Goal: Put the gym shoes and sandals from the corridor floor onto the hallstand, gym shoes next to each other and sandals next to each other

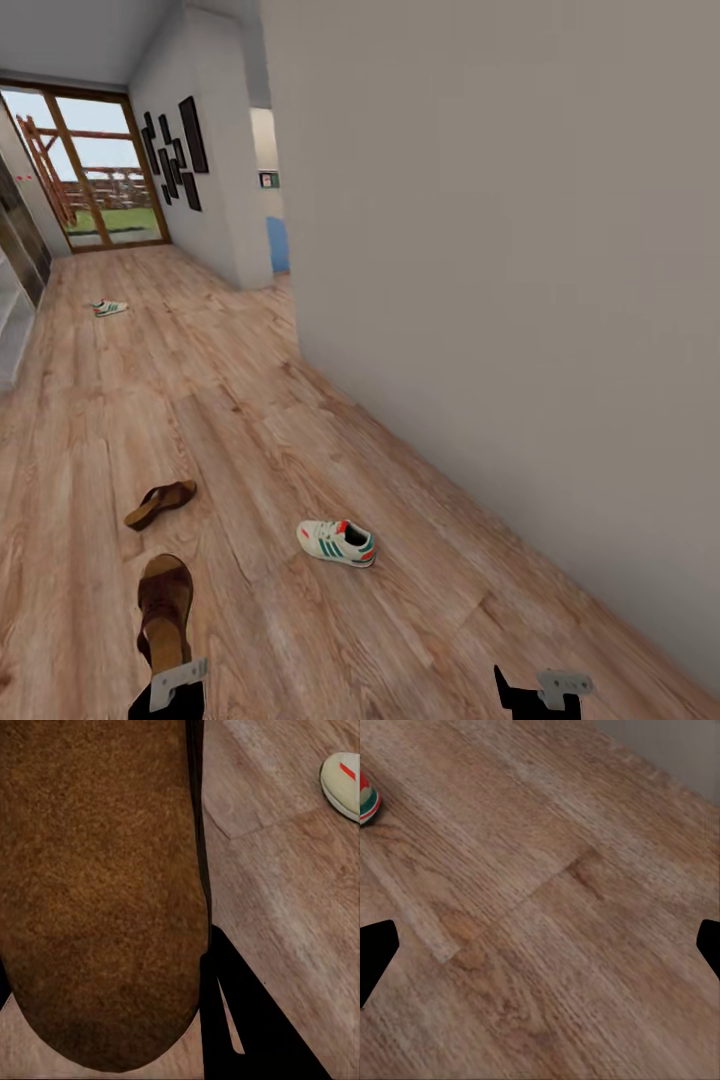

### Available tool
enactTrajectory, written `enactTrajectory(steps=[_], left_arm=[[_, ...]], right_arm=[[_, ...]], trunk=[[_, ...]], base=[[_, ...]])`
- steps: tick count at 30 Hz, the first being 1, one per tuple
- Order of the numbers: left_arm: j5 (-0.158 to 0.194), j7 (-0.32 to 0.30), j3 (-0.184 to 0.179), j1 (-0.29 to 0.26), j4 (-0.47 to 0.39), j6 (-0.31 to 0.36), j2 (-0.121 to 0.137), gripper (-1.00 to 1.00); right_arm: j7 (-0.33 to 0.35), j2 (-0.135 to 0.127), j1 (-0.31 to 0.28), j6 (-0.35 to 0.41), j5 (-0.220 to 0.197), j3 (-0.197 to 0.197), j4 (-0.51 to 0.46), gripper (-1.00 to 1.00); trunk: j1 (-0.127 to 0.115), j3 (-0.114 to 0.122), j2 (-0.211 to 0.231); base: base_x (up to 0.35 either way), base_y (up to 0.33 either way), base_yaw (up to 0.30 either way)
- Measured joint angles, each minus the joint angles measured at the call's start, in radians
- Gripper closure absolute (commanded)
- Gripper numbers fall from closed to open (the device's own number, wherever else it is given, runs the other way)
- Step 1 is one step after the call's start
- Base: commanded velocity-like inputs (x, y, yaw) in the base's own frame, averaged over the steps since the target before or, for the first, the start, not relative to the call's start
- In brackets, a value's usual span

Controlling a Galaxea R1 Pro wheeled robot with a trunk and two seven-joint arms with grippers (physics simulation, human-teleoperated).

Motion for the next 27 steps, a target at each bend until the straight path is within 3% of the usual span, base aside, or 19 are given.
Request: enactTrajectory(steps=[3, 7, 14, 27], left_arm=[[-0.001, 0.011, 0.001, 0.0, 0.0, 0.001, 0.001, 1.0], [-0.005, 0.072, -0.013, 0.0, 0.0, 0.0, -0.004, 1.0], [-0.023, 0.074, -0.016, 0.0, 0.002, -0.001, -0.005, 1.0], [-0.025, 0.073, -0.016, 0.0, 0.003, -0.001, -0.004, 1.0]], right_arm=[[0.0, 0.0, 0.0, 0.0, 0.0, 0.0, 0.0, -1.0], [0.0, 0.0, 0.0, 0.0, 0.0, 0.0, 0.0, -1.0], [0.0, 0.0, 0.0, 0.0, 0.0, 0.0, 0.0, -1.0], [0.001, 0.0, 0.0, 0.0, 0.0, 0.0, 0.0, -1.0]], trunk=[[0.0, 0.0, 0.0], [0.0, 0.0, 0.0], [0.0, 0.0, 0.0], [0.0, 0.0, 0.0]], base=[[0.0, 0.0, 0.273], [0.0, 0.0, 0.273], [0.0, 0.0, 0.273], [0.0, 0.0, 0.273]])
